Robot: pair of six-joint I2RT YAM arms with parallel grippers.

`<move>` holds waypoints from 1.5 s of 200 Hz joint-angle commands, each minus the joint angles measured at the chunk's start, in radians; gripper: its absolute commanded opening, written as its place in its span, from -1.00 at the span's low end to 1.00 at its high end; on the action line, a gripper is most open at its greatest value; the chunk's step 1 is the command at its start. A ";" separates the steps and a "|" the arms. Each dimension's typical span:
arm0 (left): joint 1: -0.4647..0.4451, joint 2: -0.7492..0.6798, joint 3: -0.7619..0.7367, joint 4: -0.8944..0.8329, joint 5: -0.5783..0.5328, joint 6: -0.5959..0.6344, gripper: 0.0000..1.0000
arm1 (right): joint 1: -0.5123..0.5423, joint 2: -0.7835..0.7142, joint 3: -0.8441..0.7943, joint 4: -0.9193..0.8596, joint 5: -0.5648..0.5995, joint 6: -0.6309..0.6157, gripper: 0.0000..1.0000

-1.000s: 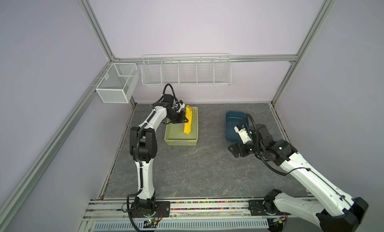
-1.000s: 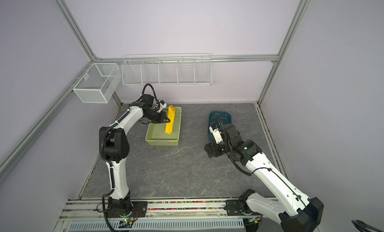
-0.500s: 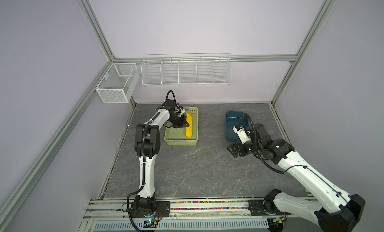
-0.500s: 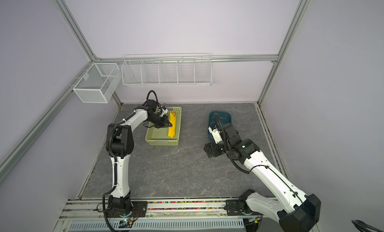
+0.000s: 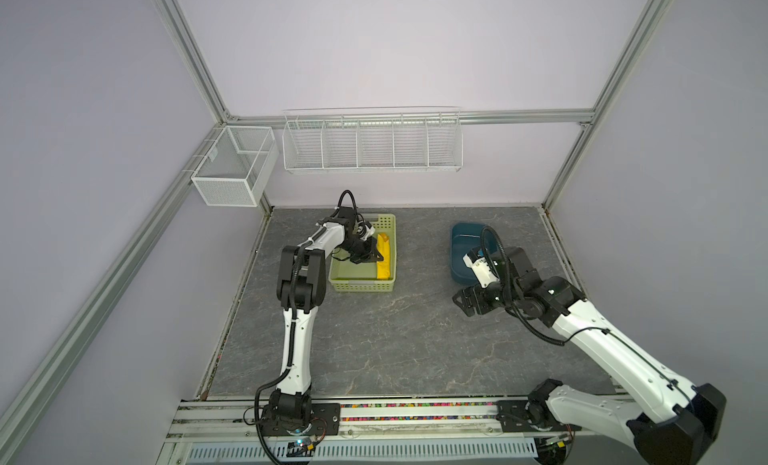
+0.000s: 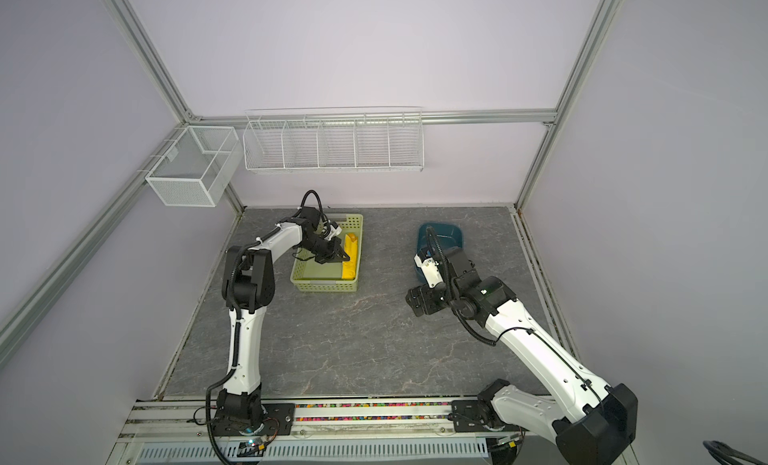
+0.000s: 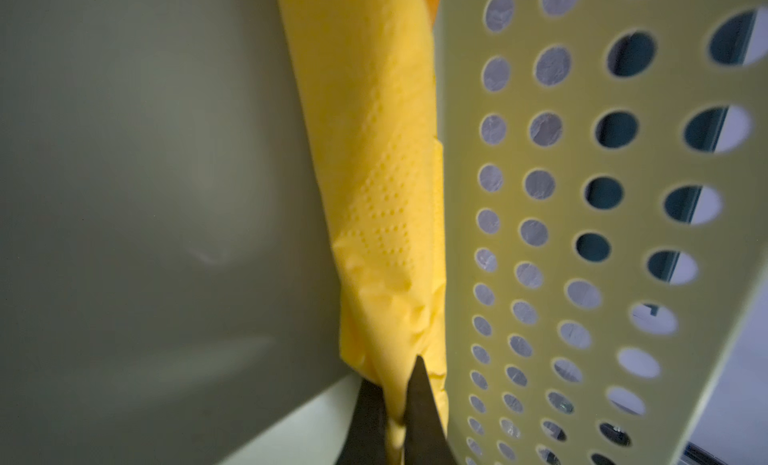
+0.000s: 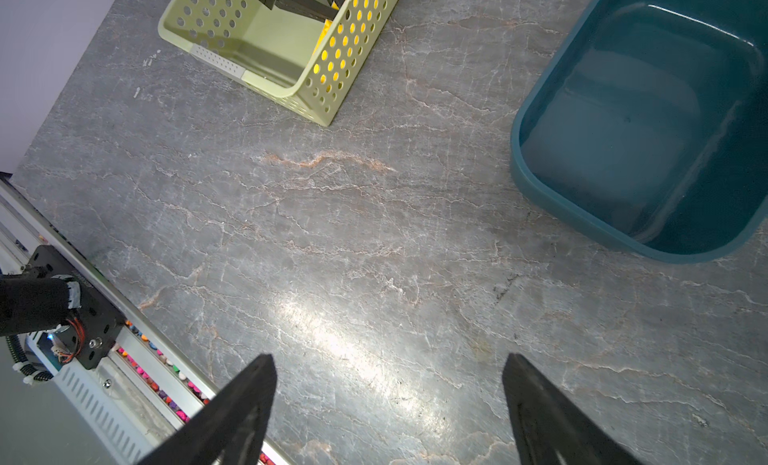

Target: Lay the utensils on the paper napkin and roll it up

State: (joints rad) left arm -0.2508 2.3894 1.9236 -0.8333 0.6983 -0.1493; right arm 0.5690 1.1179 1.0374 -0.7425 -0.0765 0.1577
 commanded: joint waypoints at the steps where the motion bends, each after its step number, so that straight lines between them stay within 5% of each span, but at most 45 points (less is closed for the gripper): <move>1: -0.008 0.031 0.041 -0.055 -0.014 0.019 -1.00 | -0.008 0.010 -0.013 0.016 -0.016 -0.027 0.76; 108: -0.008 -0.013 0.037 -0.072 -0.155 0.032 -0.28 | -0.007 0.005 -0.007 0.002 -0.020 -0.031 0.76; 246: -0.011 -0.233 -0.018 -0.003 -0.171 -0.033 -0.16 | -0.025 -0.024 0.030 -0.011 0.019 -0.044 0.75; 270: -0.011 -0.308 -0.085 0.033 -0.187 -0.041 -0.02 | -0.049 -0.033 0.028 0.006 0.088 -0.032 0.81; 277: -0.011 -0.334 -0.107 0.045 -0.197 -0.044 0.04 | -0.061 -0.037 0.025 0.016 0.103 -0.030 1.00; 284: -0.011 -0.359 -0.130 0.056 -0.206 -0.046 0.14 | -0.078 -0.044 0.021 0.028 0.110 -0.026 0.79; 300: -0.010 -0.414 -0.180 0.073 -0.229 -0.046 0.49 | -0.117 -0.055 0.014 0.058 0.116 -0.022 0.78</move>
State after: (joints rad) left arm -0.2577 2.0533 1.8038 -0.7944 0.5091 -0.1951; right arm 0.4961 1.0969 1.0454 -0.7387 -0.0090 0.1406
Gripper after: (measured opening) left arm 0.672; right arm 0.897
